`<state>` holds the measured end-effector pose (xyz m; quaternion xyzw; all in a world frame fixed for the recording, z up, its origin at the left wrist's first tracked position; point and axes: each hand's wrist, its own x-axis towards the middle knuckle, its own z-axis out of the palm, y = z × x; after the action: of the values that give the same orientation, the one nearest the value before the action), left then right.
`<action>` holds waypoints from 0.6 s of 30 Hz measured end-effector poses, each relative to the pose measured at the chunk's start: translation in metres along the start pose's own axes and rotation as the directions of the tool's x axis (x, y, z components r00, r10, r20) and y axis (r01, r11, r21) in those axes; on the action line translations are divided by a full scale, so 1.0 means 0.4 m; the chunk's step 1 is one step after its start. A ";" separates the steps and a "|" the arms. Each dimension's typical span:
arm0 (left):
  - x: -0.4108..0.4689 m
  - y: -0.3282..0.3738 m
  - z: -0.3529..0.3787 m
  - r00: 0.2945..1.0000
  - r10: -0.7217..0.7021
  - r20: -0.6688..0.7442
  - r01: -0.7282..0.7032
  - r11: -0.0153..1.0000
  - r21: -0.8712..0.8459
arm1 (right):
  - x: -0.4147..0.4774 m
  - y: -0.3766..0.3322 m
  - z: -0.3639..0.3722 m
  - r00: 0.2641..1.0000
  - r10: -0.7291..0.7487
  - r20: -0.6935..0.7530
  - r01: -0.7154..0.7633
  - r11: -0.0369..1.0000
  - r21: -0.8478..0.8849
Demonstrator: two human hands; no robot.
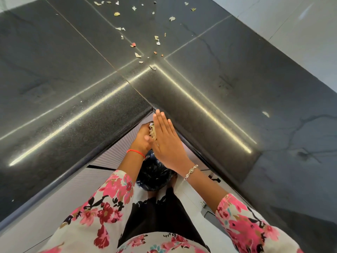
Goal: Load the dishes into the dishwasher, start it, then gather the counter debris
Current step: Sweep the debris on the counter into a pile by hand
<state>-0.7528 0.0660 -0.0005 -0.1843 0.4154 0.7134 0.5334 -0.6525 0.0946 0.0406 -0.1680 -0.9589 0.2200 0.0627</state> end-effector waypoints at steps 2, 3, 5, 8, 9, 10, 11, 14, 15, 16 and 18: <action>-0.011 -0.004 0.000 1.000 0.021 0.011 -0.021 1.000 0.014 | 0.014 0.002 -0.016 0.999 0.042 -0.030 -0.037 0.990 0.139; -0.013 -0.005 -0.002 1.000 0.012 0.016 -0.012 1.000 0.029 | 0.020 0.006 -0.026 0.998 0.053 -0.028 -0.046 0.977 0.209; -0.014 -0.010 -0.008 0.998 -0.038 0.052 0.040 0.999 -0.030 | 0.017 0.013 -0.039 0.998 0.048 -0.031 -0.032 0.921 0.388; -0.023 -0.026 -0.023 0.998 -0.054 0.039 0.056 0.997 -0.049 | -0.023 0.022 -0.049 0.983 0.148 -0.106 -0.055 0.797 0.602; -0.025 -0.040 -0.038 0.998 -0.058 0.023 0.060 0.996 -0.062 | -0.045 0.023 -0.045 0.973 0.203 -0.112 -0.085 0.761 0.644; -0.025 -0.053 -0.055 0.998 -0.070 0.001 0.070 0.994 -0.088 | -0.066 0.024 -0.037 0.960 0.253 -0.121 -0.109 0.734 0.670; -0.029 -0.070 -0.074 0.996 -0.086 -0.030 0.083 0.991 -0.101 | -0.091 0.025 -0.021 0.946 0.300 -0.124 -0.137 0.715 0.686; -0.022 -0.118 -0.140 0.977 -0.140 -0.162 0.106 0.974 -0.202 | -0.148 0.043 0.051 0.892 0.444 -0.087 -0.222 0.596 0.772; -0.008 -0.135 -0.170 0.963 -0.165 -0.212 0.119 0.970 -0.213 | -0.161 0.050 0.082 0.862 0.505 -0.049 -0.262 0.525 0.810; 0.004 -0.156 -0.203 0.955 -0.183 -0.234 0.131 0.966 -0.223 | -0.171 0.061 0.119 0.821 0.571 0.012 -0.310 0.429 0.848; 0.027 -0.199 -0.263 0.938 -0.211 -0.274 0.163 0.968 -0.188 | -0.187 0.091 0.190 0.690 0.704 0.168 -0.381 0.157 0.911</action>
<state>-0.7030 -0.0037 -0.1016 -0.3693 0.4106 0.6556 0.5150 -0.5866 0.0688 -0.0471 -0.4735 -0.5262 0.6772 0.2008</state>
